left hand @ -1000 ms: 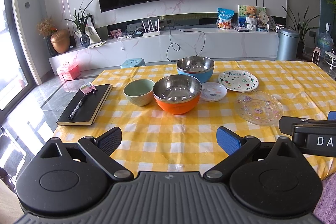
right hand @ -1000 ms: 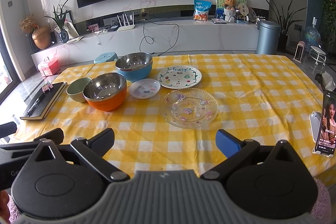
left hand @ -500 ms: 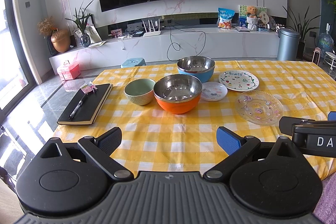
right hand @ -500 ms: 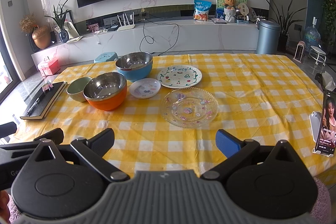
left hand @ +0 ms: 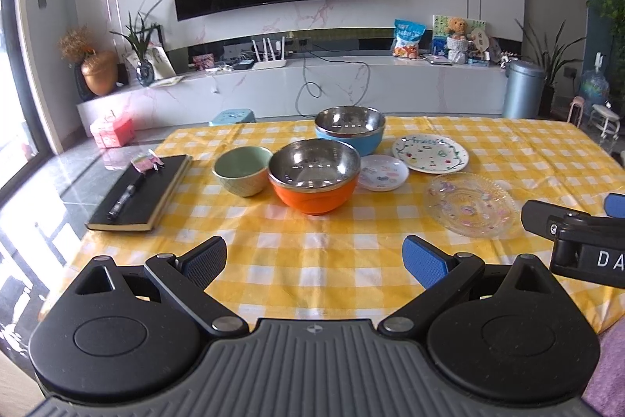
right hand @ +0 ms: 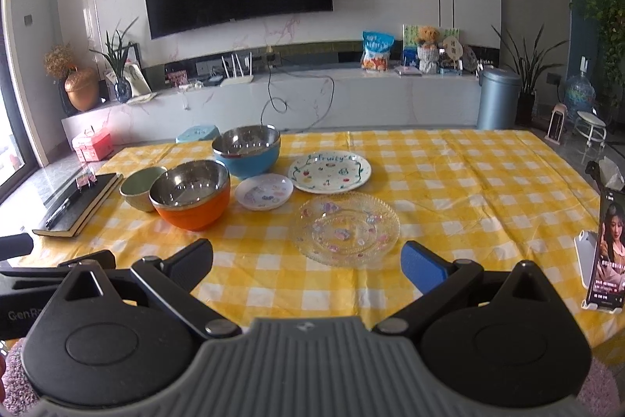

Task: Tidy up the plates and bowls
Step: 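Reach the left gripper to the clear glass plate rim and close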

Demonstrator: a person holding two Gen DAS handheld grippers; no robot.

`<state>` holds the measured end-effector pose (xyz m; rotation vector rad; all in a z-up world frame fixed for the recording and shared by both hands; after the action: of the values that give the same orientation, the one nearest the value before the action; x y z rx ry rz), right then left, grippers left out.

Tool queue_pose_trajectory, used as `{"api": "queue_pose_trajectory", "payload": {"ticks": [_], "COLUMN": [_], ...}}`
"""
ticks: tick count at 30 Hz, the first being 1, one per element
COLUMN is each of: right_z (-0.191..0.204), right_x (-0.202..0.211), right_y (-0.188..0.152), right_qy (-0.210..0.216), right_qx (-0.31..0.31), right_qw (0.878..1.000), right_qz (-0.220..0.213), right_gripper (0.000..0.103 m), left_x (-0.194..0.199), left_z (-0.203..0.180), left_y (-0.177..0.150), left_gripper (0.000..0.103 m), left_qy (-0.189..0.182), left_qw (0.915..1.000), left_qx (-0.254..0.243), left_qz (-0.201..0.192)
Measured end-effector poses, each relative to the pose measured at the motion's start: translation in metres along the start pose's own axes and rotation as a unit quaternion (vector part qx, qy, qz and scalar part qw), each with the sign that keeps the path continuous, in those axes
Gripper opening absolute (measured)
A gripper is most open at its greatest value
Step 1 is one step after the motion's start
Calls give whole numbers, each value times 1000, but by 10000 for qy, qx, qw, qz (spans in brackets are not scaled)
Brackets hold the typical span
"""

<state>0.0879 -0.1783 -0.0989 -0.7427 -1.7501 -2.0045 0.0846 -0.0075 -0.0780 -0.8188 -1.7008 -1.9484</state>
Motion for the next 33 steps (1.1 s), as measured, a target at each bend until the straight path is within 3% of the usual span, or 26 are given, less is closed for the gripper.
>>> {"api": "queue_pose_trajectory", "payload": {"ticks": [5, 10, 12, 16, 17, 24, 28, 33], "right_z": [-15, -29, -32, -37, -38, -56, -66, -78], "right_x": [-3, -19, -26, -39, -41, -66, -84, -105], "right_y": [2, 0, -2, -6, -7, -8, -9, -9], "right_qy": [-169, -173, -107, -76, -105, -208, -235, -80], "right_qx": [140, 36, -22, 49, 77, -192, -275, -531], "right_qw": [9982, 9990, 9994, 9998, 9997, 9995, 9991, 9982], "right_qz": [-562, -411, -325, -195, -197, 155, 210, 266], "right_gripper": [101, 101, 100, 100, 100, 100, 100, 100], "left_x": [-7, -19, -25, -40, -43, -69, -82, -108], "left_z": [-10, -19, -21, -30, -31, -40, -54, -71], "left_y": [-1, -1, 0, -1, -2, 5, 14, 18], "left_gripper": [103, 103, 91, 79, 75, 69, 69, 69], "left_qy": [-383, -818, -880, -1117, -1133, -829, -867, -959], "left_qw": [9992, 9957, 9949, 9912, 9907, 9945, 9955, 9940], "left_qx": [139, 430, 497, 670, 699, 583, 318, 153], "left_qz": [-24, 59, 51, 233, 268, 261, 235, 498]}}
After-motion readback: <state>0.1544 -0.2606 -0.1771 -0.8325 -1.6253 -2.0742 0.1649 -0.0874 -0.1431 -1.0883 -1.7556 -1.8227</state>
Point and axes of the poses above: each gripper's, at about its wrist camera, not at the fingertips, and x roughly against the way its jaws point, z to its left, y to its top, the point moved 10 cm from there along -x, roughly the way its jaws point, and after that the axes turned 8 degrees about z, right-handed, at the moved point
